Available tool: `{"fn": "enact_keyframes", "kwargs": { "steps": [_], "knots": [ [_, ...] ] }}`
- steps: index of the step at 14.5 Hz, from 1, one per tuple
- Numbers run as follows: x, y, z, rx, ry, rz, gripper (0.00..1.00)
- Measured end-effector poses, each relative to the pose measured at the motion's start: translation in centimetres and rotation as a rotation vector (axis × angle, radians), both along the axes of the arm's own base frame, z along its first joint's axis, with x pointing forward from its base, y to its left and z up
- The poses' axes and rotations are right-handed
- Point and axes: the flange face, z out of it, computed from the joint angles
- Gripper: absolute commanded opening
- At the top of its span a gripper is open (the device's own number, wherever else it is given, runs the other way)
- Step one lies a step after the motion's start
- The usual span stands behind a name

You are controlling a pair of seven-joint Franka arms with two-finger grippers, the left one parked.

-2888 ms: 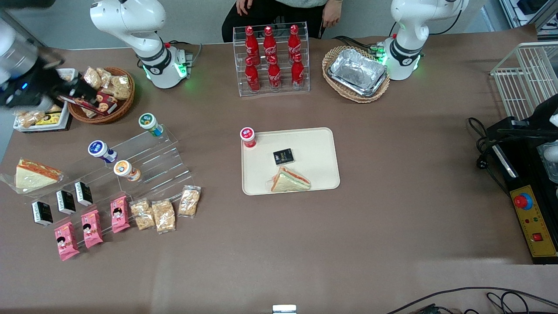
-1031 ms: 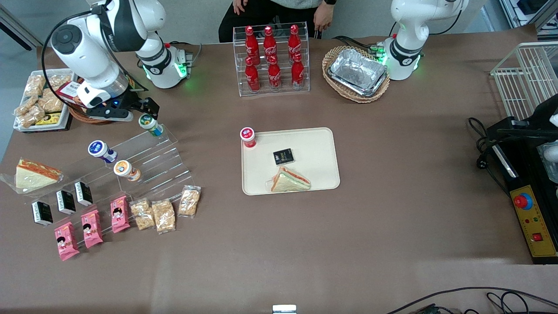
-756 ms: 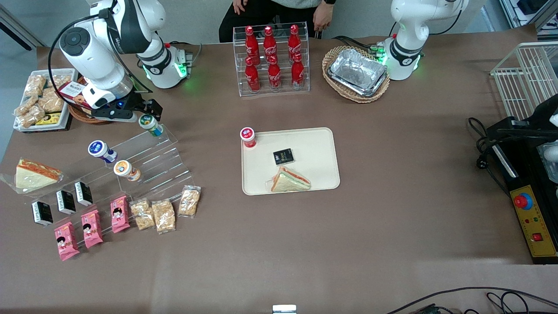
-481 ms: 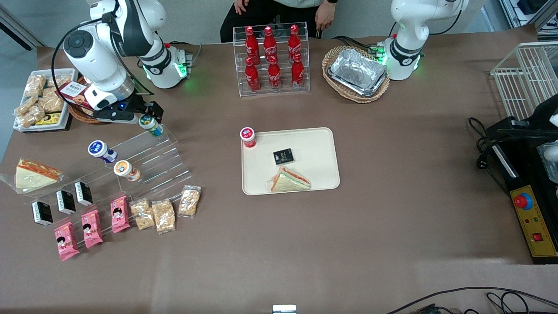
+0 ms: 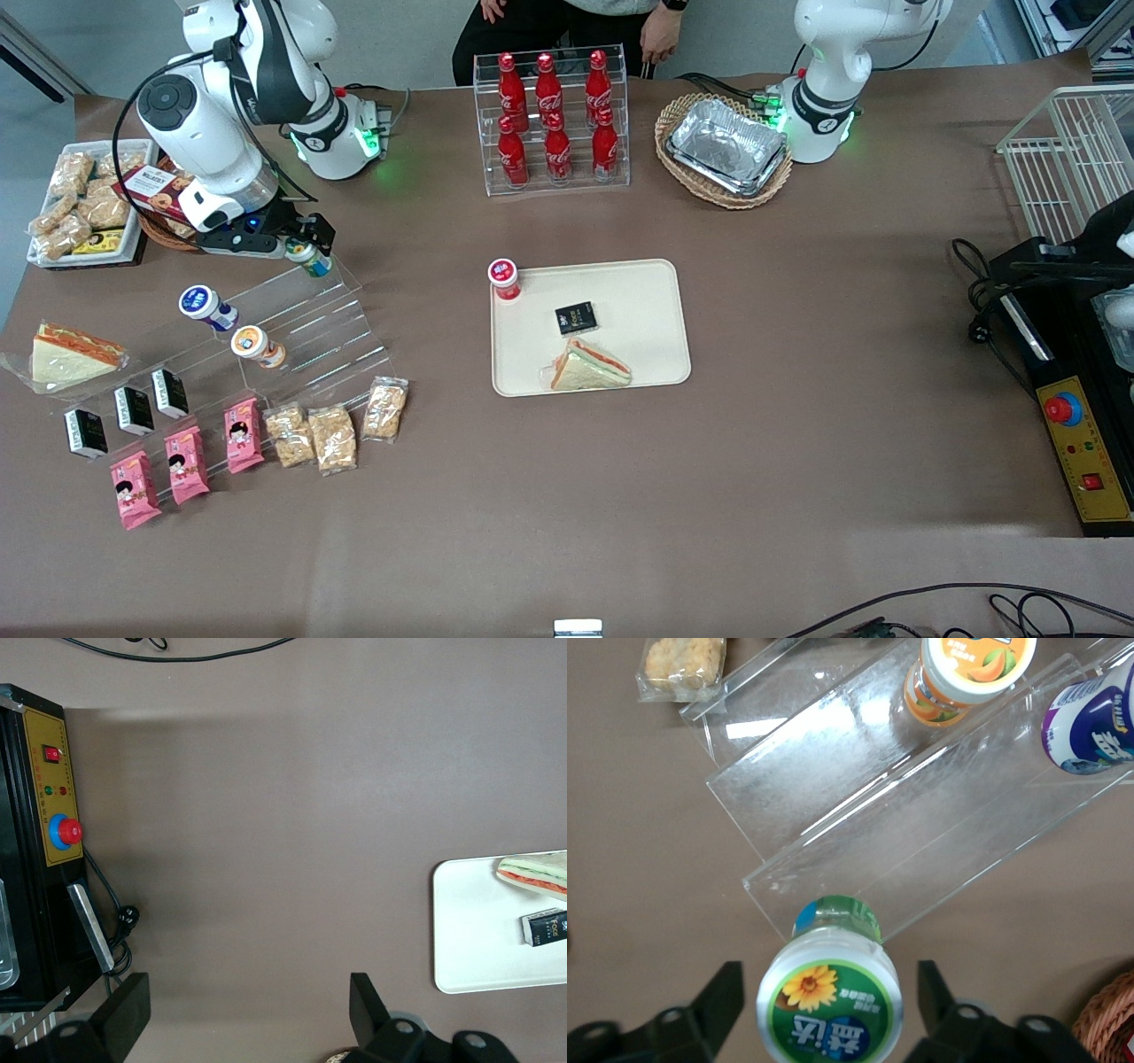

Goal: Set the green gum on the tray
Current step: 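Lower the right gripper and close it on the green-labelled bottle, then lift the green bottle and carry it over the cream tray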

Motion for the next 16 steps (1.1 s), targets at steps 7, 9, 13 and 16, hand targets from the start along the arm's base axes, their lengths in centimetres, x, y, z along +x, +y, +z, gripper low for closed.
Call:
{"fn": "enact_keyframes", "kwargs": {
  "steps": [7, 9, 13, 16],
  "knots": [
    [0.0, 0.0, 0.0, 0.002, -0.001, -0.045, 0.17],
    [0.1, 0.1, 0.4, 0.002, -0.004, -0.044, 0.17],
    [1.2, 1.0, 6.7, 0.002, 0.035, -0.032, 0.17],
    [2.2, 2.1, 14.2, 0.01, 0.025, -0.015, 0.17]
  ]
}}
